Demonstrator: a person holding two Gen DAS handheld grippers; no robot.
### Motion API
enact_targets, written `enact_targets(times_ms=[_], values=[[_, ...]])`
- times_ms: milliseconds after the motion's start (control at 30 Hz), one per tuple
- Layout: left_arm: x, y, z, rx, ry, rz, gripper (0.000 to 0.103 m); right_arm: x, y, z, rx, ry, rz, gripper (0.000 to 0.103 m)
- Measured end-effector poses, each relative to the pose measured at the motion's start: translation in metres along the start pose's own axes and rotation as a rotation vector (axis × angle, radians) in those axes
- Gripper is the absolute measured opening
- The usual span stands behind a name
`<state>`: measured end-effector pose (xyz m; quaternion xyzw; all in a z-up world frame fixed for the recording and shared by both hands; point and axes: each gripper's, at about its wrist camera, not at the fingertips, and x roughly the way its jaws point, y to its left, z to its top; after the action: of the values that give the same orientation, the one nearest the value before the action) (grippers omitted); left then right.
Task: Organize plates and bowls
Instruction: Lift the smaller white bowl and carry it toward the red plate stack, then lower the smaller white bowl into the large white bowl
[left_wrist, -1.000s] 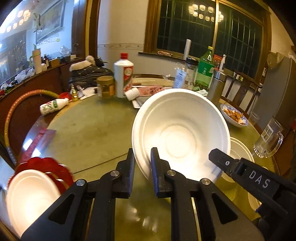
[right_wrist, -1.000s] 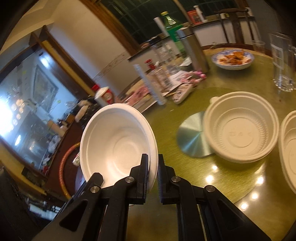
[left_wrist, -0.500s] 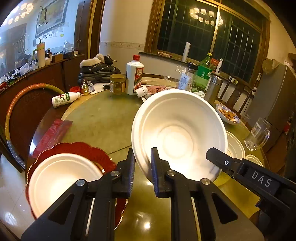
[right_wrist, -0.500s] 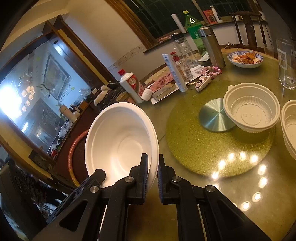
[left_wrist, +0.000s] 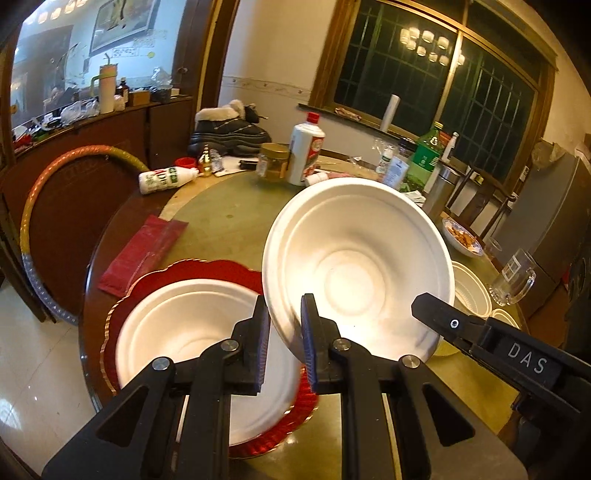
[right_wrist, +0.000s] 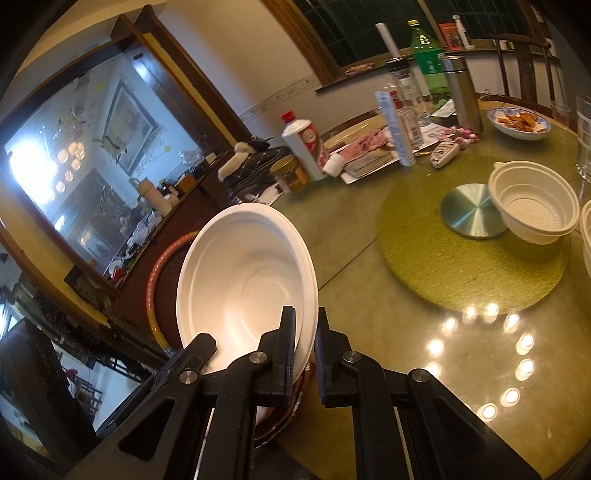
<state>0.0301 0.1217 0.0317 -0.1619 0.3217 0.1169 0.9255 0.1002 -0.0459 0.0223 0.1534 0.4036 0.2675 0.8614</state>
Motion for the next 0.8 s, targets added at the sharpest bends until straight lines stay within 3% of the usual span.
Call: enact_targets(times_ms=[800], values=[[-0.010, 0.064, -0.018, -0.059, 0.031, 0.081, 0.015, 0.032, 0.053, -0.038, -0.075, 0.106, 0.036, 0.009]])
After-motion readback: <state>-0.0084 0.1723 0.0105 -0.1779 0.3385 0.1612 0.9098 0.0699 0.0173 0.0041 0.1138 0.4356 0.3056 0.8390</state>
